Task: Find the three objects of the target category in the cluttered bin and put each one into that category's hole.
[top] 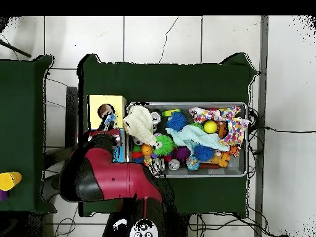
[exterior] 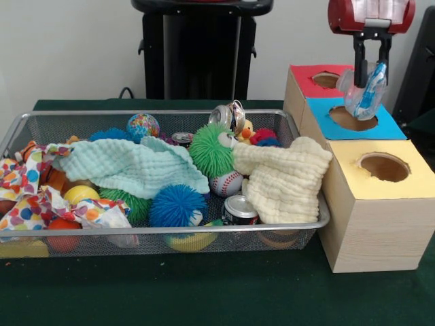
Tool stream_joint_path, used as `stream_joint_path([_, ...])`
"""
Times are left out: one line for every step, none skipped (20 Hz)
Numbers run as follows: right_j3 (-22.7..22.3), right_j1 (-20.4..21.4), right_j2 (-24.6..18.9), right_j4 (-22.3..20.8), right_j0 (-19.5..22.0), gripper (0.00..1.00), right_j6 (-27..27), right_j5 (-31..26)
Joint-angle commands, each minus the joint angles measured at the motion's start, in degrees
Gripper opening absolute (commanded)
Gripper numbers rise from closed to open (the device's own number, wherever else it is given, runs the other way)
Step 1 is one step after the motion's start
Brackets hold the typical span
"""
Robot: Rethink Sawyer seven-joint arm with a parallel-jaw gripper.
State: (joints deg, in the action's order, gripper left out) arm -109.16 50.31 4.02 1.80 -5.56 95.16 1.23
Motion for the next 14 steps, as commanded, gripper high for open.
stream_joint_path([-4.4, -1.4, -1.5, 1.0, 1.8, 0.0, 14.0, 4.1])
stream_joint_path([-4.7, -1.6, -1.5, 1.1, 1.8, 0.0, 14.2, 4.5])
stream_joint_path([-5.0, -1.5, -1.7, 1.0, 2.0, 0.0, 14.3, 4.8])
stream_joint_path([-5.2, -1.5, -1.8, 1.0, 2.0, 0.0, 14.3, 5.0])
stream_joint_path([-5.0, -1.4, -1.6, 1.1, 1.9, 0.0, 14.0, 4.5])
stream_joint_path([-5.0, -1.3, -1.5, 1.3, 1.8, 0.0, 14.0, 4.5])
stream_joint_path([-5.1, -1.3, -1.5, 1.4, 1.7, 0.0, 14.0, 4.5])
stream_joint_path([-5.3, -1.2, -1.6, 1.4, 1.9, 0.0, 14.2, 4.7])
stream_joint_path([-5.4, -1.2, -1.8, 1.4, 2.0, 0.0, 14.4, 4.9])
stream_joint_path([-5.6, -1.3, -2.1, 1.3, 2.3, 0.0, 14.5, 5.4])
stream_joint_path([-5.8, -1.4, -2.0, 1.2, 2.2, 0.0, 14.7, 5.9])
stream_joint_path([-6.1, -1.5, -2.1, 1.2, 2.3, 0.0, 15.0, 6.4])
stream_joint_path([-6.4, -1.4, -2.2, 1.3, 2.3, 0.0, 15.3, 6.8])
stream_joint_path([-6.7, -1.3, -2.3, 1.3, 2.4, 0.0, 15.6, 7.1])
